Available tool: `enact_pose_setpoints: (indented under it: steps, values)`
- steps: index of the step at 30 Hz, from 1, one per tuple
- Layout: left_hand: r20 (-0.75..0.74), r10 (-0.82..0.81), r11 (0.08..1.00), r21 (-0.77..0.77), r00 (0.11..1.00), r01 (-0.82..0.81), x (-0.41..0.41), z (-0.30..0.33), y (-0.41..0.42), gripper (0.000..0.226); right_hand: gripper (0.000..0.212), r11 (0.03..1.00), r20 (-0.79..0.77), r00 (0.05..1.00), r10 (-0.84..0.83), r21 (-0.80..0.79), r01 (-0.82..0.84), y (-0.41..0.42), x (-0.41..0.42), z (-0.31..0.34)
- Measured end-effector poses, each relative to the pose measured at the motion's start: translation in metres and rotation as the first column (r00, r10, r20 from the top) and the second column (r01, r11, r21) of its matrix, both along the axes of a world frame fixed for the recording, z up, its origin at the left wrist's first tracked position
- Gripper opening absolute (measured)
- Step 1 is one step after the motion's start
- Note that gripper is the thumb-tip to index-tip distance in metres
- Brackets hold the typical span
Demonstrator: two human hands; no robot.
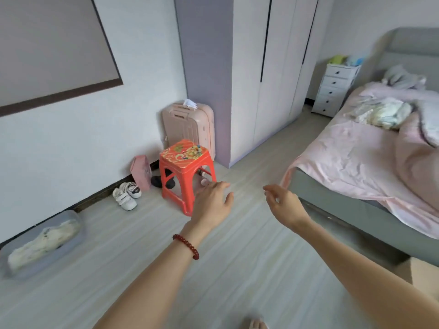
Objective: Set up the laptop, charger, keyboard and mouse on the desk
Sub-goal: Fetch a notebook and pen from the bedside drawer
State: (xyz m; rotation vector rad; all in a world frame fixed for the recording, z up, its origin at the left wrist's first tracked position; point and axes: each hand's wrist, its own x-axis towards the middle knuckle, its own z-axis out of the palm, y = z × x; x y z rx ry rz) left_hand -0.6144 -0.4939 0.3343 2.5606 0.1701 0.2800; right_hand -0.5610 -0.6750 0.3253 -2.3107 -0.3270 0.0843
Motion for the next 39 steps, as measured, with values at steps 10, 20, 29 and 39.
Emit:
enact_pose_setpoints:
  steps: [10,20,29,39]
  values:
    - [-0.021,-0.092,0.994,-0.060,0.996,0.091,0.368,-0.013,-0.014,0.035,0.026,0.989,0.023,0.989,-0.148,0.032,0.147,-0.010,0.352,-0.012]
    - [0.002,-0.095,0.995,0.037,0.995,0.095,0.663,-0.006,0.025,0.033,0.026,0.987,0.033,0.987,-0.160,-0.009,0.161,0.009,0.644,-0.009]
    - [0.045,-0.239,0.971,0.044,0.970,0.237,0.981,-0.009,0.037,0.033,0.026,0.952,0.014,0.952,-0.307,0.017,0.306,0.007,0.930,-0.015]
    - [0.021,-0.478,0.876,-0.056,0.878,0.478,1.286,-0.026,-0.101,0.031,0.025,0.819,-0.018,0.819,-0.574,0.010,0.574,-0.124,1.180,-0.033]
